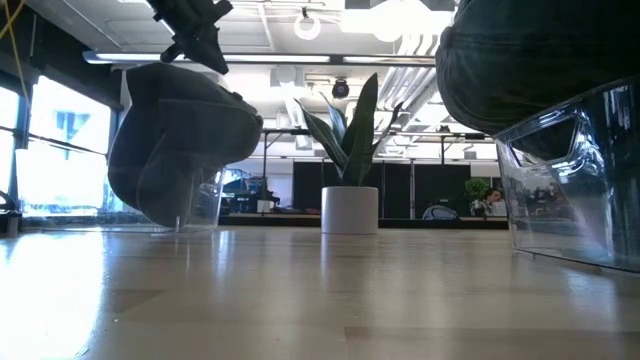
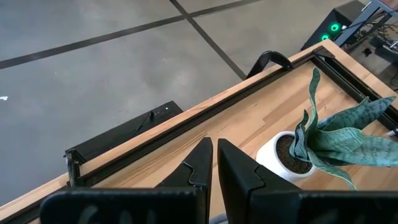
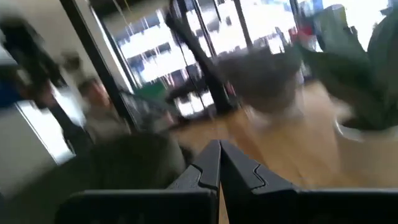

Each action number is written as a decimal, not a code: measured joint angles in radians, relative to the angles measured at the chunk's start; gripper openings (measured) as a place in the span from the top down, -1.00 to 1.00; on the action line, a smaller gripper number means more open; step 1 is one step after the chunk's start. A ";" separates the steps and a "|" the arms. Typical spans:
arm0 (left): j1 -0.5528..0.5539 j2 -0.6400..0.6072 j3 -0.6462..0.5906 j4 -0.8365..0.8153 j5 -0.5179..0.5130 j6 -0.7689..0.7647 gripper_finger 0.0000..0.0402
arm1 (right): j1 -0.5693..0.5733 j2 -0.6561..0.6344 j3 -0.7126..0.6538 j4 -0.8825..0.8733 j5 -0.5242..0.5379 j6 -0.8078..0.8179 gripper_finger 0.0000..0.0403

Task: Pick & Place hat
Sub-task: Return to Home Position

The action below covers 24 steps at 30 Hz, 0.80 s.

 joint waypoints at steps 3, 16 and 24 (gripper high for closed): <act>0.000 0.000 0.000 -0.006 0.038 -0.001 0.89 | -0.001 0.006 0.001 -0.081 -0.051 -0.002 1.00; 0.001 -0.140 -0.146 0.041 0.159 0.073 0.99 | -0.001 0.024 0.000 -0.086 -0.092 0.007 1.00; 0.002 -0.453 -0.568 0.376 0.187 0.042 1.00 | -0.001 0.024 0.000 -0.086 -0.091 0.006 0.95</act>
